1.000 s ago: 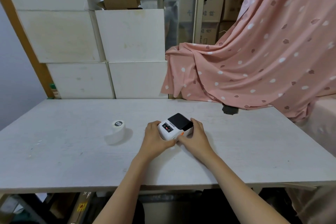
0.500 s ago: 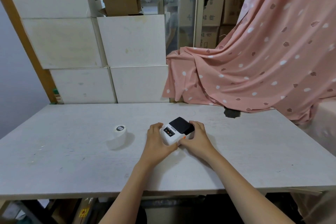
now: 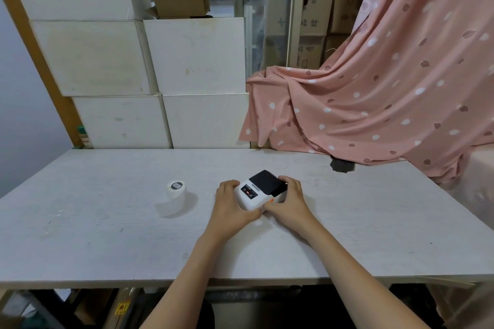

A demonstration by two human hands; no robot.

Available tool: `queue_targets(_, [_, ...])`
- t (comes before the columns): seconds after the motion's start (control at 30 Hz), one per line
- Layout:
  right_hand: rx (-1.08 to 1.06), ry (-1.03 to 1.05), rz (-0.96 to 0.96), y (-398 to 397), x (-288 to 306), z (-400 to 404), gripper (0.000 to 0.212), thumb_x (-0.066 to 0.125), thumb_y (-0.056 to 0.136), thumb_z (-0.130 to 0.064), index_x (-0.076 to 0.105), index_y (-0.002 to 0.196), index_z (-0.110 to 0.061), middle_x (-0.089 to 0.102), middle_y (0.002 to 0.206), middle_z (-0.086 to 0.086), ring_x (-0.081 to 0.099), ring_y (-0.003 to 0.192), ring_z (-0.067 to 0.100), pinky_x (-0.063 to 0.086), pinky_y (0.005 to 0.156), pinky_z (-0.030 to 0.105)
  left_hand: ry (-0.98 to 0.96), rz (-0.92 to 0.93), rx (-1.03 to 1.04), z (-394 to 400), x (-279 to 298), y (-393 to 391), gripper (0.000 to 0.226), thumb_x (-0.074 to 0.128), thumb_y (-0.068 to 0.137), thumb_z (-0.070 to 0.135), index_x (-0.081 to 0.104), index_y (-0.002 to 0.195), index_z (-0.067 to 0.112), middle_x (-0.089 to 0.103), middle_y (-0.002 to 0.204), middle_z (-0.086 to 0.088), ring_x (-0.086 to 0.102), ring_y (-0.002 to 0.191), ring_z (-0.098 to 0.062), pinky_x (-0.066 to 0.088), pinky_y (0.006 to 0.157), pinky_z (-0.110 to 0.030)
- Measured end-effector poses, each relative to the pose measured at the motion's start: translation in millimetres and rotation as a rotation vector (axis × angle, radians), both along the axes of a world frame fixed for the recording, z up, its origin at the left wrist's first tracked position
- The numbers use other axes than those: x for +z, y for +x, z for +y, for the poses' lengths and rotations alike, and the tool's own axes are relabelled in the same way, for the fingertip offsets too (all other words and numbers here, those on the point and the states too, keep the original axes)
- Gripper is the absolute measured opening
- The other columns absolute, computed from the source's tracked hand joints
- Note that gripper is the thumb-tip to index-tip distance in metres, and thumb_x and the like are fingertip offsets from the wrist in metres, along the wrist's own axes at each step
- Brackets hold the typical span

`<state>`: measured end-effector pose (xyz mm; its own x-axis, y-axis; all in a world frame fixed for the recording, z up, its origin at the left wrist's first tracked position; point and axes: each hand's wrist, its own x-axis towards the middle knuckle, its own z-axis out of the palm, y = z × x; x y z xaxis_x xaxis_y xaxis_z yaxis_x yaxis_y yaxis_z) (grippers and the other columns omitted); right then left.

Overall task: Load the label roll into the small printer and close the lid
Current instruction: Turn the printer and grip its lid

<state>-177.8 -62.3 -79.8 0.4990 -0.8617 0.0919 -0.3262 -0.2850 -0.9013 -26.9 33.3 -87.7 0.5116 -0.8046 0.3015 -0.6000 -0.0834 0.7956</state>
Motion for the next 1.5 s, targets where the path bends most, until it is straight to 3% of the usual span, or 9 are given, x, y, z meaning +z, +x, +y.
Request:
queue_targets(0.17, [0.021, 0.045, 0.008, 2.0, 3.9, 0.0, 0.110, 0.084, 0.065, -0.025, 0.021, 0.155, -0.026, 0.024, 0.146, -0.010, 0.030, 0.137, 0.009, 0.035, 0.114, 0.033, -0.002, -0.005, 0.005, -0.5, -1.8, 1.5, 0.083, 0.083, 0.059, 0.047, 0.044, 0.128, 0.019, 0.043, 0.122, 0.012, 0.043, 0.116, -0.007, 0.034, 0.085, -0.012])
queue_targets(0.53, [0.011, 0.046, 0.061, 3.6, 4.9, -3.4, 0.118, 0.088, 0.069, -0.021, 0.010, 0.158, -0.020, 0.013, 0.149, -0.005, 0.027, 0.140, 0.013, 0.031, 0.102, 0.022, 0.003, 0.005, 0.014, 0.3, -1.3, 0.3, 0.085, 0.084, 0.060, 0.046, 0.044, 0.129, 0.019, 0.043, 0.121, 0.013, 0.044, 0.116, -0.007, 0.034, 0.088, -0.017])
queue_targets(0.77, [0.008, 0.013, 0.063, 0.3, 2.8, -2.0, 0.118, 0.087, 0.071, -0.023, 0.007, 0.158, -0.024, 0.013, 0.150, -0.007, 0.030, 0.130, 0.008, 0.032, 0.102, 0.022, 0.002, 0.004, 0.013, 1.2, -1.3, -0.7, 0.082, 0.083, 0.059, 0.047, 0.044, 0.126, 0.021, 0.043, 0.120, 0.012, 0.044, 0.115, -0.007, 0.035, 0.089, -0.018])
queue_targets(0.87, [0.062, -0.028, 0.085, -1.4, 2.1, -2.1, 0.112, 0.082, 0.075, -0.023, 0.008, 0.159, -0.025, 0.013, 0.151, -0.007, 0.031, 0.139, 0.012, 0.034, 0.108, 0.024, 0.004, 0.010, 0.012, 1.1, -1.2, 0.4, 0.078, 0.084, 0.060, 0.040, 0.045, 0.125, 0.022, 0.043, 0.120, 0.013, 0.044, 0.115, -0.007, 0.035, 0.087, -0.016])
queue_targets(1.07, [0.267, -0.009, 0.318, -23.1, 40.6, -32.6, 0.116, 0.089, 0.067, -0.036, 0.016, 0.157, -0.040, 0.024, 0.145, -0.006, 0.045, 0.130, 0.017, 0.042, 0.110, 0.036, 0.046, 0.044, -0.039, 1.6, 0.9, 10.3, 0.081, 0.084, 0.062, 0.033, 0.049, 0.135, 0.022, 0.048, 0.129, 0.012, 0.049, 0.120, -0.007, 0.041, 0.096, -0.024])
queue_targets(1.13, [0.345, -0.048, 0.416, -26.3, 55.9, -40.1, 0.105, 0.087, 0.071, -0.032, 0.025, 0.155, -0.039, 0.028, 0.145, -0.004, 0.049, 0.125, 0.015, 0.047, 0.106, 0.034, 0.072, 0.059, -0.083, 1.3, 5.7, 16.0, 0.079, 0.085, 0.064, 0.025, 0.051, 0.135, 0.022, 0.051, 0.130, 0.011, 0.052, 0.120, -0.008, 0.041, 0.096, -0.023])
queue_targets(1.2, [0.384, -0.113, 0.494, -22.2, 64.9, -44.0, 0.099, 0.086, 0.073, -0.032, 0.030, 0.155, -0.036, 0.031, 0.147, -0.005, 0.044, 0.132, 0.015, 0.042, 0.111, 0.035, 0.108, 0.047, -0.124, 0.0, 11.3, 19.8, 0.079, 0.085, 0.064, 0.022, 0.051, 0.136, 0.021, 0.051, 0.131, 0.011, 0.053, 0.123, -0.008, 0.041, 0.094, -0.019])
queue_targets(1.33, [0.469, -0.259, 0.685, -6.0, 83.1, -48.8, 0.099, 0.087, 0.074, -0.038, 0.032, 0.156, -0.027, 0.037, 0.151, -0.003, 0.041, 0.138, 0.017, 0.036, 0.114, 0.034, 0.207, 0.016, -0.164, -4.4, 22.2, 20.7, 0.088, 0.086, 0.061, 0.035, 0.046, 0.139, 0.023, 0.047, 0.132, 0.013, 0.050, 0.122, -0.006, 0.040, 0.082, -0.009])
queue_targets(1.5, [0.530, -0.414, 0.916, 16.1, 109.2, -52.3, 0.097, 0.087, 0.071, -0.044, 0.037, 0.153, -0.025, 0.042, 0.150, -0.006, 0.044, 0.136, 0.019, 0.041, 0.111, 0.038, 0.342, -0.208, -0.203, -16.1, 41.0, 33.2, 0.083, 0.088, 0.065, 0.038, 0.050, 0.135, 0.016, 0.051, 0.129, 0.003, 0.051, 0.117, -0.014, 0.044, 0.097, -0.027])
